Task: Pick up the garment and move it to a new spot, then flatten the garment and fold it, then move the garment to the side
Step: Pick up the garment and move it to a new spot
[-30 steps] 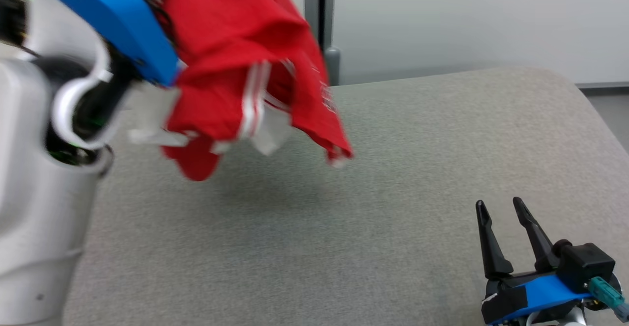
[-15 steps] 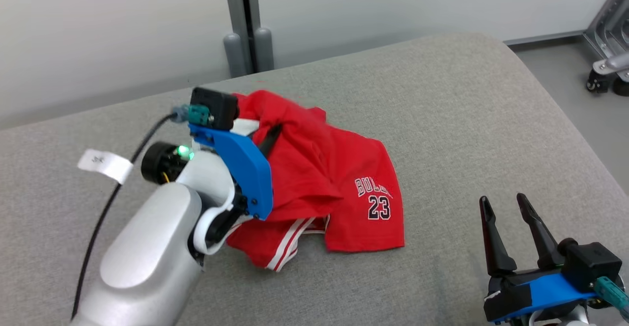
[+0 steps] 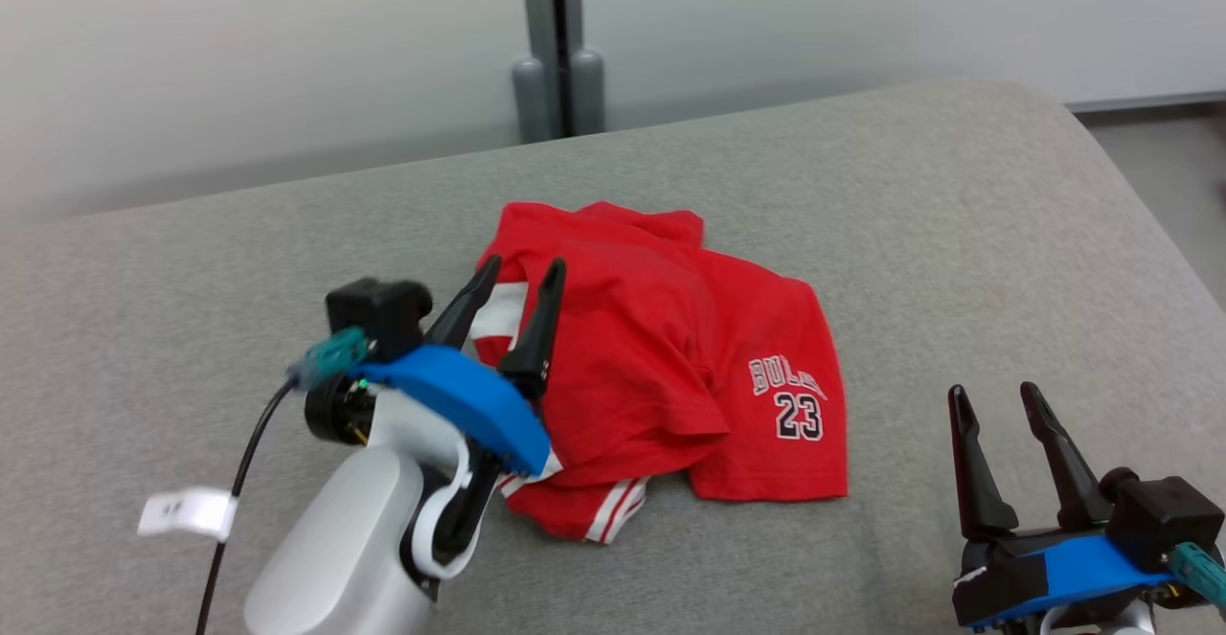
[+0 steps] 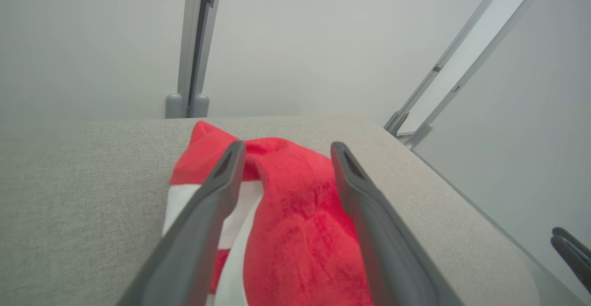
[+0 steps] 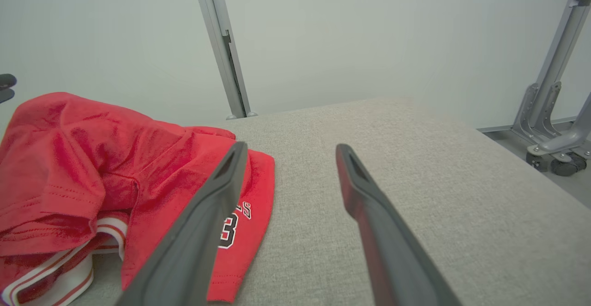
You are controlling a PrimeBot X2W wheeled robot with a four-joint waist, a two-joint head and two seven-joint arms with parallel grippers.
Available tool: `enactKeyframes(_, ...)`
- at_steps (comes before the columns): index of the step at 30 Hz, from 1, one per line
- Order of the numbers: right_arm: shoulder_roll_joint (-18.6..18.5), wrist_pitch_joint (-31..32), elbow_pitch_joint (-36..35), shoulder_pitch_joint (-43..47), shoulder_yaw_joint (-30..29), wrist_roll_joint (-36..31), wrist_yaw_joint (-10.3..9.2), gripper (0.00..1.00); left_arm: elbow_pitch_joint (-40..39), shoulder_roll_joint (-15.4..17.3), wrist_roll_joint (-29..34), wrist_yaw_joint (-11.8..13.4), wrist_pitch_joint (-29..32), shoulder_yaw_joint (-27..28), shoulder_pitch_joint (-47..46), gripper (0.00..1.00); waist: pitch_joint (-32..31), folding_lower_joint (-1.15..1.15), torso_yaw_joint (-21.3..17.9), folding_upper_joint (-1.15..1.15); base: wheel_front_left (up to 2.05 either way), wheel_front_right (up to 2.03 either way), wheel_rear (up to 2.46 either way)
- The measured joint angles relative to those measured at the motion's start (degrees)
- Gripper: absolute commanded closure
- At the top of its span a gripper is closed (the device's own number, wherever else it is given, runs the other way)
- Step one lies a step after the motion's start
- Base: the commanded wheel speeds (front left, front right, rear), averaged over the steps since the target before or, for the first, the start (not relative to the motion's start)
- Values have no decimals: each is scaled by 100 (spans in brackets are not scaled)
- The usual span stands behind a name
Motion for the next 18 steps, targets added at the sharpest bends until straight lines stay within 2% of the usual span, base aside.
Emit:
enactKeyframes(4,-1,19,-4,13,-44,-54,0,0,-305,25,-80,-163,-769,158,522,0,-128,0,283,0,0,0,0)
enactKeyframes(8,0,78,-27,64,-48,-102,0,0,-566,70,-98,-198,-1399,383,974,0,-279,-1,577,0,0,0,0)
enactKeyframes(13,0,141,-122,153,-89,-122,0,0,-911,224,282,-236,-1623,719,1514,0,-444,-1,910,0,0,0,0)
enactKeyframes(18,0,172,-223,209,-183,-162,0,0,-1287,241,835,-249,-1634,1366,2056,0,-544,-1,1131,0,0,0,0)
